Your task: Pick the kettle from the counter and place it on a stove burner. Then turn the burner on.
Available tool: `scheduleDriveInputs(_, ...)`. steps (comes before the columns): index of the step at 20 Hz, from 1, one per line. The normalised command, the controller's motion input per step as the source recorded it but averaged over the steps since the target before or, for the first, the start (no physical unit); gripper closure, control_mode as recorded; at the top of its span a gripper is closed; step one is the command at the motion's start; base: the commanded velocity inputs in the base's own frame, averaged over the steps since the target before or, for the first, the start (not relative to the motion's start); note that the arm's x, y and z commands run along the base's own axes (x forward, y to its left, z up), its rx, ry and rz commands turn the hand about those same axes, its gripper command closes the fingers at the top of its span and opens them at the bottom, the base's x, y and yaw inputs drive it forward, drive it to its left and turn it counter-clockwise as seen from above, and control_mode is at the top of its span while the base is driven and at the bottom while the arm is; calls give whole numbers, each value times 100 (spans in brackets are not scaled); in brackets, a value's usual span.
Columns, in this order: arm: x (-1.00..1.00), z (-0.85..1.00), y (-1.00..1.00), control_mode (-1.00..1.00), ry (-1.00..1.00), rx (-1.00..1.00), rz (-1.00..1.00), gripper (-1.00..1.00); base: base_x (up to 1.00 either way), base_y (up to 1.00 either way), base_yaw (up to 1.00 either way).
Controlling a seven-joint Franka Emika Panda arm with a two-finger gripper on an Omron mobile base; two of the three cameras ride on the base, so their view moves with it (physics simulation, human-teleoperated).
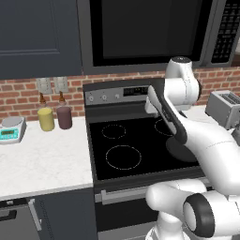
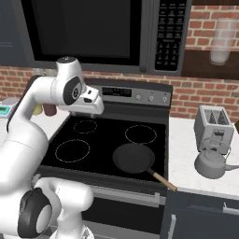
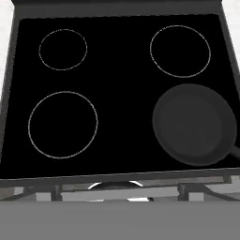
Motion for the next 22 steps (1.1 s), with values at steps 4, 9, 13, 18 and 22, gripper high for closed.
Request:
scheduleDriveInputs(4,-16,-3,-68,-100,-9,0,-29,-100,0,0,0)
scheduleDriveInputs(9,-19,0,-77,-100,-2,0,-38,-100,0,0,0)
scheduleDriveInputs(13,-5,1,-84,-100,0,0,-39,-100,0,0,0)
scheduleDriveInputs(18,18,23,-92,-100,8,0,-28,-100,0,0,0)
scheduleDriveInputs(22,43,34,-98,-100,12,0,-23,-100,0,0,0)
